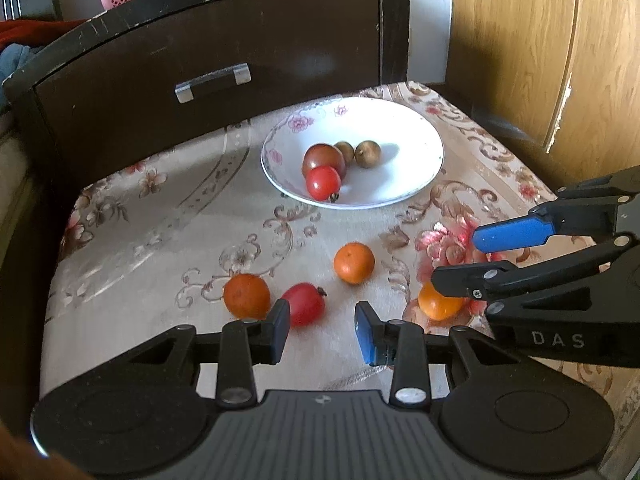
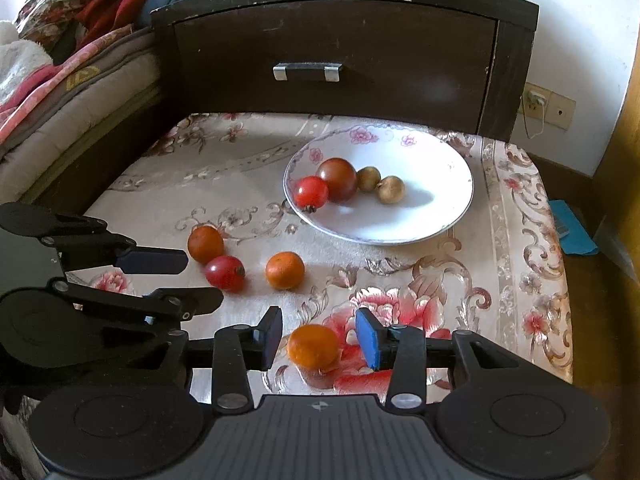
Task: Organize fruits
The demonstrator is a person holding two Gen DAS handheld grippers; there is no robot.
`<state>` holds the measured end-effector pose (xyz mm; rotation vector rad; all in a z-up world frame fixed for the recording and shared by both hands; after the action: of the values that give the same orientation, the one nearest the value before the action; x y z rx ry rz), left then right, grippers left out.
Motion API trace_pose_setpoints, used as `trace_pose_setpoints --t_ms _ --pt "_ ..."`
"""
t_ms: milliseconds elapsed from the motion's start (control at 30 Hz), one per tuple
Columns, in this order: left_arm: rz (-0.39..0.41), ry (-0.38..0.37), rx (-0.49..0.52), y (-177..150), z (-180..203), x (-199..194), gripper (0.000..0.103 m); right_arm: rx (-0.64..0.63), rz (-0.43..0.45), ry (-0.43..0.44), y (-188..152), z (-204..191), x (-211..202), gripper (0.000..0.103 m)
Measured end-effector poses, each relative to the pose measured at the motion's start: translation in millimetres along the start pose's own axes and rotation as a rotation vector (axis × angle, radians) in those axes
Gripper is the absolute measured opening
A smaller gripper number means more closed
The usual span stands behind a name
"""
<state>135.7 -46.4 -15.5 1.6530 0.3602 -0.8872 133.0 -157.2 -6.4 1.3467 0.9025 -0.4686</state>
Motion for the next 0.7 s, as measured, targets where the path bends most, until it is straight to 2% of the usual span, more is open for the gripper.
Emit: trace_pose_setpoints --t_ms 700 --pt "-0.057 -0.011 0.016 -20.6 -2.5 6.5 0.045 -0.013 -0.061 0.01 -14.0 -3.5 13.3 0.037"
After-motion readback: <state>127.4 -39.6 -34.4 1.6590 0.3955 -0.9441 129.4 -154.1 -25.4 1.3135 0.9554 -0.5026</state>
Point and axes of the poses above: each gripper's, at about its wrist camera, not at the fingertips, and x roughly the way its jaws point, z to its right, y to its top, the point moved 2 cm from there along x, roughly the way its jaws point, and after that the axes turned 4 degrees about z, right-handed, at the moved point
